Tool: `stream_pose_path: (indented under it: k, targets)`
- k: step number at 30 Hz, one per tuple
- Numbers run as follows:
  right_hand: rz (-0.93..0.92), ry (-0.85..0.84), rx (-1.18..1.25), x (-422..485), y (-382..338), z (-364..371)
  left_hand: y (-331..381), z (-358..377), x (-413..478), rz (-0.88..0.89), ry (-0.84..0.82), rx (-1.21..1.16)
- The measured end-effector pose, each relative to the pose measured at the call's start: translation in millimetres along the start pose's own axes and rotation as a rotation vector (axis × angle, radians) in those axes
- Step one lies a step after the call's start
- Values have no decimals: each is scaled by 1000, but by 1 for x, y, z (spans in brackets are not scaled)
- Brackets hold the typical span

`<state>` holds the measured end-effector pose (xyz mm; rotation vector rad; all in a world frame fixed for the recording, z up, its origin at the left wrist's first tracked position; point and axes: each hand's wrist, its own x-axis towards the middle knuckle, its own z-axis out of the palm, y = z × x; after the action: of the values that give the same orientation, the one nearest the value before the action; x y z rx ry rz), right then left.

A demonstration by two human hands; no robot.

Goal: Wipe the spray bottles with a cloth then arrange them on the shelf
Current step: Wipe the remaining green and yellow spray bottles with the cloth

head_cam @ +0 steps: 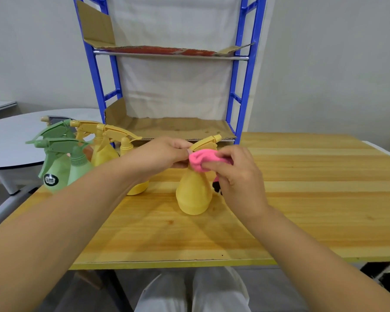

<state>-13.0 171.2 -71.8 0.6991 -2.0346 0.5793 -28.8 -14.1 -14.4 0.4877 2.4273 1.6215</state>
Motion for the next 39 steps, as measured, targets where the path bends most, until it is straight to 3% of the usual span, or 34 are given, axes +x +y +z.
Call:
stream_pose_path:
  k: [5, 10, 20, 27, 31, 35, 39]
  targets:
    - [-136, 109, -134, 20, 0, 1, 3, -1, 1, 11, -36, 35]
    - [123, 169, -111, 16, 14, 4, 3, 0, 1, 16, -10, 96]
    - [61, -89, -276, -10, 11, 11, 4, 3, -1, 1, 2, 152]
    - [168, -50, -314, -30, 16, 2, 18, -1, -1, -74, -7, 272]
    - [150, -12, -118, -31, 6, 0, 30, 5, 1, -96, 64, 524]
    - [178, -98, 117, -27, -19, 6, 26, 17, 1, -34, 241, 849]
    - [197, -193, 115, -37, -13, 13, 20, 10, -6, -16, 229, 731]
